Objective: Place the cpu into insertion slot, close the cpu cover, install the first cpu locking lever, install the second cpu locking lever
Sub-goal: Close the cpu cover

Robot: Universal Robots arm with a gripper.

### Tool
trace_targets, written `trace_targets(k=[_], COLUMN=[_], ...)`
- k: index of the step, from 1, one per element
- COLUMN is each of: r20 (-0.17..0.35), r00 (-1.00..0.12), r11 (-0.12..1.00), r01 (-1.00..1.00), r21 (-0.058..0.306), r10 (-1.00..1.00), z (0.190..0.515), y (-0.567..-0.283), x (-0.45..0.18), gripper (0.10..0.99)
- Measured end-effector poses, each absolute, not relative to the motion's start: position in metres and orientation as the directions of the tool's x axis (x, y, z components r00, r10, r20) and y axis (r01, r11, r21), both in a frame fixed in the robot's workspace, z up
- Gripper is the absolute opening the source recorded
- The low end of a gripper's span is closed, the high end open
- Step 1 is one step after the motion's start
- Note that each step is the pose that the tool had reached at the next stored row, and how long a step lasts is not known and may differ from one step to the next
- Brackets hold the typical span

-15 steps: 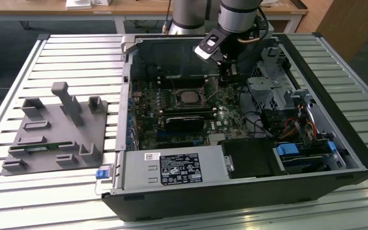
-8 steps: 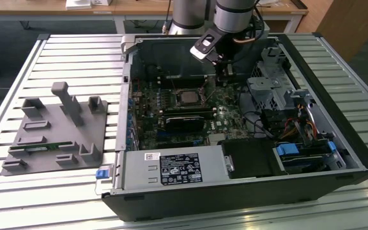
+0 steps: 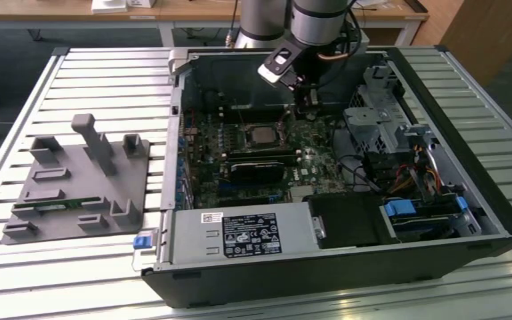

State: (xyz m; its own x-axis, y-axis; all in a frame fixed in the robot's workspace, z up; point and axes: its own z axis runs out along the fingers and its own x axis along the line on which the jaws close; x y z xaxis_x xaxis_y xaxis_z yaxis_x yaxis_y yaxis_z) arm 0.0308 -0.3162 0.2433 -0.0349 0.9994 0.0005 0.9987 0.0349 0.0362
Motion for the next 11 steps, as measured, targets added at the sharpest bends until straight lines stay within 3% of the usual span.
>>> trace_targets(k=[11], r20=[0.001], r00=[-0.035], r11=[0.035], r01=[0.999], r21=[0.036], r10=[0.999], z=[0.243], y=[-0.316], x=[0.015], gripper=[0.106])
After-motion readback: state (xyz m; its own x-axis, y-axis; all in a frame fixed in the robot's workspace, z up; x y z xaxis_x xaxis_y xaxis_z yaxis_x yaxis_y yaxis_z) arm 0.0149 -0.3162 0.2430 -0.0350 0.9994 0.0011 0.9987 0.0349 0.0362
